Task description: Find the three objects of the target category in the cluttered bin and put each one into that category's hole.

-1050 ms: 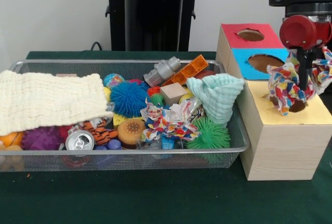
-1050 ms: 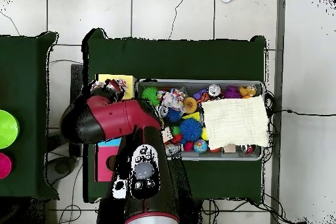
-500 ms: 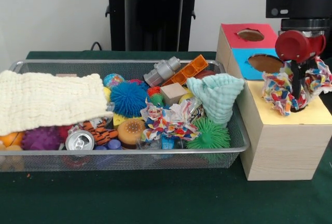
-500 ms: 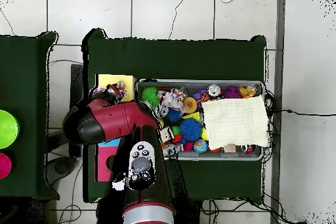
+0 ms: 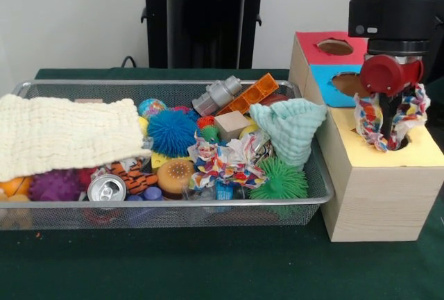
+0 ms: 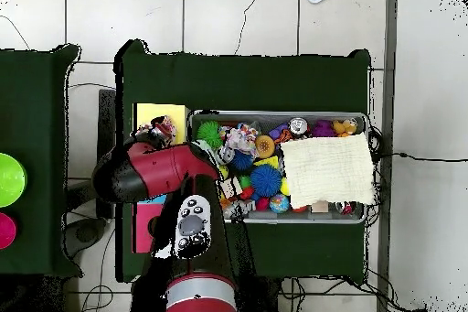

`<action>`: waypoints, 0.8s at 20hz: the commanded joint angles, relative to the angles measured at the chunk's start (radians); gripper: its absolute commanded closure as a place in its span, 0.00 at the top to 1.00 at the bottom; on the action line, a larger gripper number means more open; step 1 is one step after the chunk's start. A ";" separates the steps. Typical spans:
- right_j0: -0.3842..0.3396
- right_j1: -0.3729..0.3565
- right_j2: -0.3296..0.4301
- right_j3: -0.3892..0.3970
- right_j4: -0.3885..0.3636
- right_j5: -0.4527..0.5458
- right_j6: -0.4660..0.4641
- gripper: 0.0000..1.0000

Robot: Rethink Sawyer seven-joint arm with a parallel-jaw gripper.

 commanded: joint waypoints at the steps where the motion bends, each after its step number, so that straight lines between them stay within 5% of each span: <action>1: 0.008 0.123 -0.056 -0.025 -0.077 0.000 0.131 0.00; 16: 0.002 0.310 -0.074 -0.120 -0.039 -0.175 0.176 0.00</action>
